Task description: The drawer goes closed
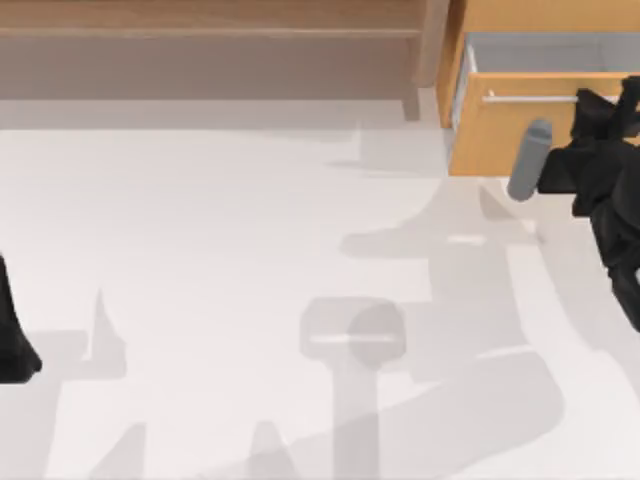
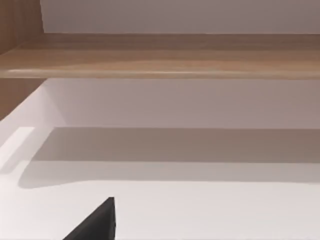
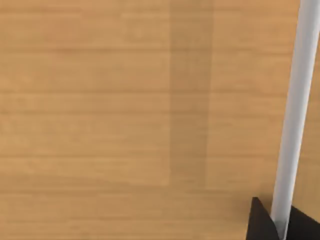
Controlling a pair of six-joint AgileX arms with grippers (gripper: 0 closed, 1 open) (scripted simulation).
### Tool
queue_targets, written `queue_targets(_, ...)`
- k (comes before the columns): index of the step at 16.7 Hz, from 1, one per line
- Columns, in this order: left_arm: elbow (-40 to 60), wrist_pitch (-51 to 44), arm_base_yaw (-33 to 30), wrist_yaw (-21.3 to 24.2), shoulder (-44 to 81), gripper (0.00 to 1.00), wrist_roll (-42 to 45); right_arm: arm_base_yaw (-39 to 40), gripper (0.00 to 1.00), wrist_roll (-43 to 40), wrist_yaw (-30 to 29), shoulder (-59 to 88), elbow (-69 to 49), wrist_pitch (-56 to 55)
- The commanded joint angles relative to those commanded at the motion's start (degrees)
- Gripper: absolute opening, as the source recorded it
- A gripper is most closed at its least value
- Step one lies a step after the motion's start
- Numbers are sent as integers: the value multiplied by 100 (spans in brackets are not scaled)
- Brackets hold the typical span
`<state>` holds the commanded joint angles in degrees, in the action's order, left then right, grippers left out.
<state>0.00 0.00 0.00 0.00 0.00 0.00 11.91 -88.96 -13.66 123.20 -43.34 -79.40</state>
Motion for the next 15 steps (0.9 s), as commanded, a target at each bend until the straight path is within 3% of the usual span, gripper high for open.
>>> queue_targets(9, 0, 0, 0, 0, 0, 100, 0, -50, 0, 10, 62, 158, -411, 251)
queue_targets(15, 0, 0, 0, 0, 0, 100, 0, -163, 0, -9, 178, 614, -1399, 803)
